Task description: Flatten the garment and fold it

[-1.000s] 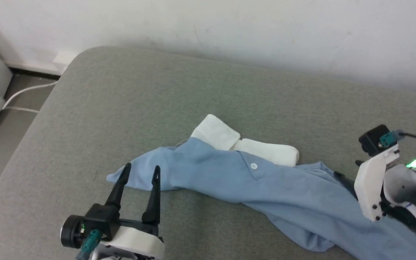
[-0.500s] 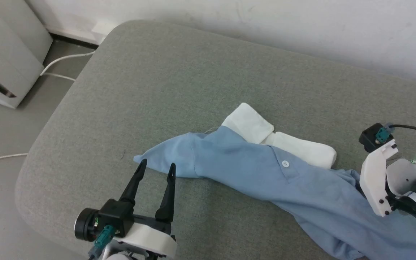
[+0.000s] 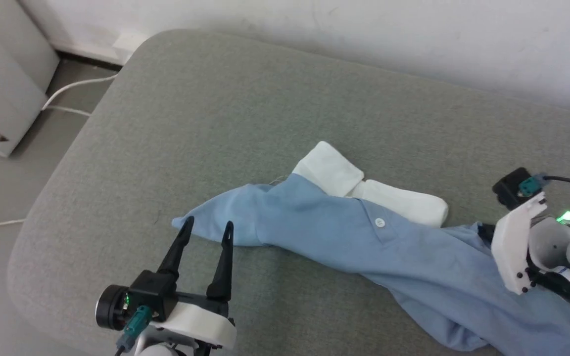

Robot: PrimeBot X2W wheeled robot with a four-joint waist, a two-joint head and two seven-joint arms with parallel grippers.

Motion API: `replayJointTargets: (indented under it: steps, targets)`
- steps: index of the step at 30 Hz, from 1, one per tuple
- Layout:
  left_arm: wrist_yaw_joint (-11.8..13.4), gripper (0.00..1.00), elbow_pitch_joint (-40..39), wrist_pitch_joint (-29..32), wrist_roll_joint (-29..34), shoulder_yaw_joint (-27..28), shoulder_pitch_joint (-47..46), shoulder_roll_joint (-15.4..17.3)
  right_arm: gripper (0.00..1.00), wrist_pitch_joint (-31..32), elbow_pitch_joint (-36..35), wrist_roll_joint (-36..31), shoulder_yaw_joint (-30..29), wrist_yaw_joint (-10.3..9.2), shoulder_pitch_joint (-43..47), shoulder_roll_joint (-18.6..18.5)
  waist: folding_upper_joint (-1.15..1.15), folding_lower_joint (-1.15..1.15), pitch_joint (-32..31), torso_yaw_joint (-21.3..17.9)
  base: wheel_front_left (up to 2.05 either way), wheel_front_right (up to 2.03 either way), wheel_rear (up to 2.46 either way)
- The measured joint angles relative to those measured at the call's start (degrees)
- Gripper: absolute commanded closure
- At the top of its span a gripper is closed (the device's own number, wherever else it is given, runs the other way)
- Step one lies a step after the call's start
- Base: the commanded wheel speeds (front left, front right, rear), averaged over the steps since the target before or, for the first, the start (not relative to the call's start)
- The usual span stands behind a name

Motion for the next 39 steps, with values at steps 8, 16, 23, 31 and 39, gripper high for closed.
replayJointTargets:
  steps: [8,16,23,31,39]
  targets:
    - [-0.6,0.0,0.0,0.0,0.2,1.0,0.2,0.0,1.0,-7.1,4.6,-3.0,-4.0,-0.01,-1.0,-2.5,0.0,0.0,-2.8,-4.1,0.0,0.0,0.0]
    - [-1.0,0.0,-0.1,0.0,0.1,1.5,0.8,0.0,1.0,-17.3,15.2,-16.7,-16.4,-0.01,-3.9,-4.1,0.0,0.0,-4.6,-8.5,0.0,0.0,0.0]
    - [-1.0,0.0,0.0,0.0,0.0,1.4,0.5,-0.2,0.0,-22.6,23.2,-27.4,-25.1,-0.02,-3.2,1.4,0.0,0.0,-3.8,-10.9,0.0,0.0,0.0]
    - [-1.1,0.0,0.9,0.0,-0.4,2.1,-0.3,-0.2,0.0,-28.2,20.8,-30.3,-30.6,-0.02,-2.0,6.1,0.0,0.0,-3.8,-13.9,0.0,0.0,0.0]
    - [-1.6,0.0,1.9,0.0,-0.8,1.8,-0.1,-0.3,0.0,-32.5,6.8,-28.5,-38.7,-0.02,7.6,11.7,0.0,-0.01,-5.5,-17.6,0.0,0.0,0.0]
